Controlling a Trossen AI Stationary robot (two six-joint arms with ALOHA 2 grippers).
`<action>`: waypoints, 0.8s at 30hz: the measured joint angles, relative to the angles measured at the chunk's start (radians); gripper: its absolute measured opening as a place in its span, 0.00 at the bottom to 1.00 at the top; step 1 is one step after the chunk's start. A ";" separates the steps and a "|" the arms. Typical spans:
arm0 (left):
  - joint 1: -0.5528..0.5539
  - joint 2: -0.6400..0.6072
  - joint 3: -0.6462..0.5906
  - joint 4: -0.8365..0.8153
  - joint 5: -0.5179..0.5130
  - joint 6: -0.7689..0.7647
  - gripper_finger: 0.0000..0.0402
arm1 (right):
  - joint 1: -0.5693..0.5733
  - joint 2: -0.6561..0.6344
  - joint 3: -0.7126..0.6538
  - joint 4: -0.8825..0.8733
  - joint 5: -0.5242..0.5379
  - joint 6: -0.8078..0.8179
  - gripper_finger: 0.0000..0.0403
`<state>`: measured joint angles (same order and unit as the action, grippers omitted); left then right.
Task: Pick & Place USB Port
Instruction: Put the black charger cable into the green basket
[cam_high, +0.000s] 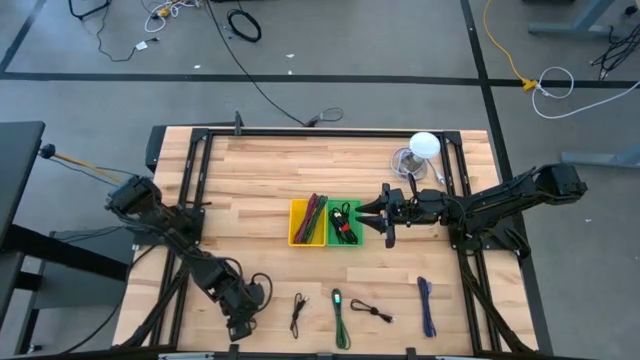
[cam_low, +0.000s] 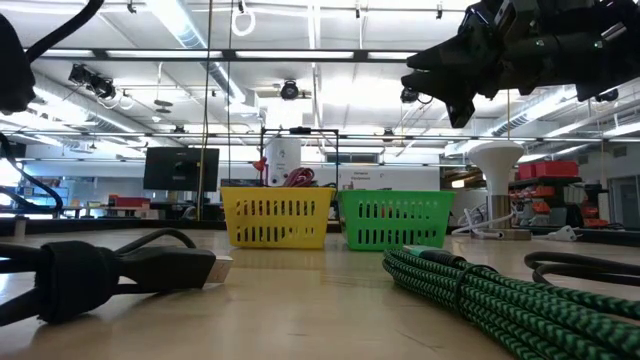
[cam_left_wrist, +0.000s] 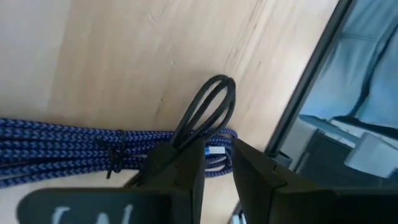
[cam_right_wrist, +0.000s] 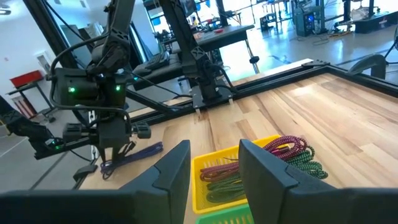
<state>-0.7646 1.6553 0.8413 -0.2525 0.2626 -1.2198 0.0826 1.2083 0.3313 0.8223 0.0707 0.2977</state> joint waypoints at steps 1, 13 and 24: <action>0.004 0.000 0.000 0.001 0.018 -0.003 0.21 | 0.000 0.000 0.000 0.000 0.000 0.000 0.34; 0.053 -0.002 -0.001 0.006 0.072 0.074 0.21 | 0.000 0.000 0.000 0.000 0.000 0.000 0.34; 0.097 -0.007 0.137 -0.194 0.058 0.294 0.21 | 0.000 0.000 0.000 -0.001 0.000 0.008 0.34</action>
<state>-0.6680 1.6488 0.9786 -0.4461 0.3202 -0.9261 0.0826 1.2083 0.3313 0.8215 0.0704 0.3061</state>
